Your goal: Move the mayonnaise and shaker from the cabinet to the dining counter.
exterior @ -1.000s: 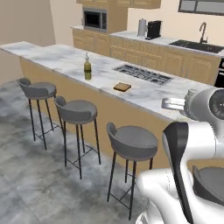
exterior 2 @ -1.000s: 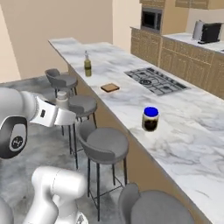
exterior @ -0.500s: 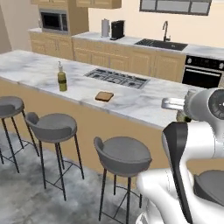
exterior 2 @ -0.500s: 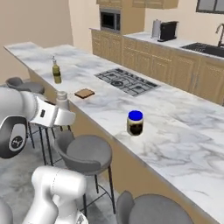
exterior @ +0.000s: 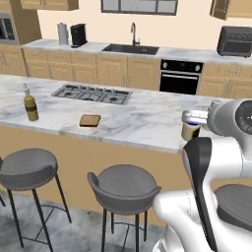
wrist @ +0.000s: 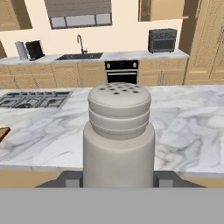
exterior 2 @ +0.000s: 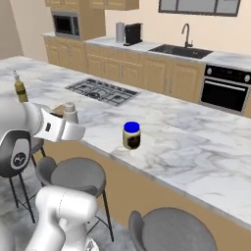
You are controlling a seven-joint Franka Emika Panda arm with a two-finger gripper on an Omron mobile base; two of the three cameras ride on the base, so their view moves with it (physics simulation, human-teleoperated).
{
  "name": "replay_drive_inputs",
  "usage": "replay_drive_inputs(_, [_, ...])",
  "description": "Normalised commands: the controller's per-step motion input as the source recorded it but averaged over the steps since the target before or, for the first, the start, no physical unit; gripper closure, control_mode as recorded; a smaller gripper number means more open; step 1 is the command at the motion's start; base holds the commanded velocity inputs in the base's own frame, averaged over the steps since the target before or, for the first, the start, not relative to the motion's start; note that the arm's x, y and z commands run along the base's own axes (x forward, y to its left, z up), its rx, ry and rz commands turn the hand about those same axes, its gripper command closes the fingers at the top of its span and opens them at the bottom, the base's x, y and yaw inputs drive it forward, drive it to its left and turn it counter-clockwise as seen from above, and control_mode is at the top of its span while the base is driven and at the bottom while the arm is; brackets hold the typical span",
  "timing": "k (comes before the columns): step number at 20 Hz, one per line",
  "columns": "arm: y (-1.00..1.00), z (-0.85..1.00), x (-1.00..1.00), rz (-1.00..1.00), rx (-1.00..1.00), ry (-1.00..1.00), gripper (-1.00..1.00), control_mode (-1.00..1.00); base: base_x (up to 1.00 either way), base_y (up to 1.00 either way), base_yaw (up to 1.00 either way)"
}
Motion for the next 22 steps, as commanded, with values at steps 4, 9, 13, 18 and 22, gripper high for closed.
replay_drive_inputs(4, [0.0, 0.0, 0.0, 0.0, 0.0, 0.0, 1.0, 1.0, 0.32, 0.08, -0.31])
replay_drive_inputs(9, [0.0, 0.0, 0.0, 0.0, 0.0, 0.0, 1.0, 1.0, 0.04, 0.03, -0.06])
replay_drive_inputs(13, [0.0, 0.0, 0.0, 0.0, 0.0, 0.0, 1.0, 1.0, 0.0, 0.0, 0.0])
replay_drive_inputs(18, [0.0, 0.0, 0.0, 0.0, 0.0, 0.0, 1.0, 1.0, -0.04, 0.0, 0.0])
replay_drive_inputs(22, [-0.19, 0.0, 0.01, 0.06, 0.01, 0.0, 1.0, -1.0, 0.0, 0.0, 0.0])
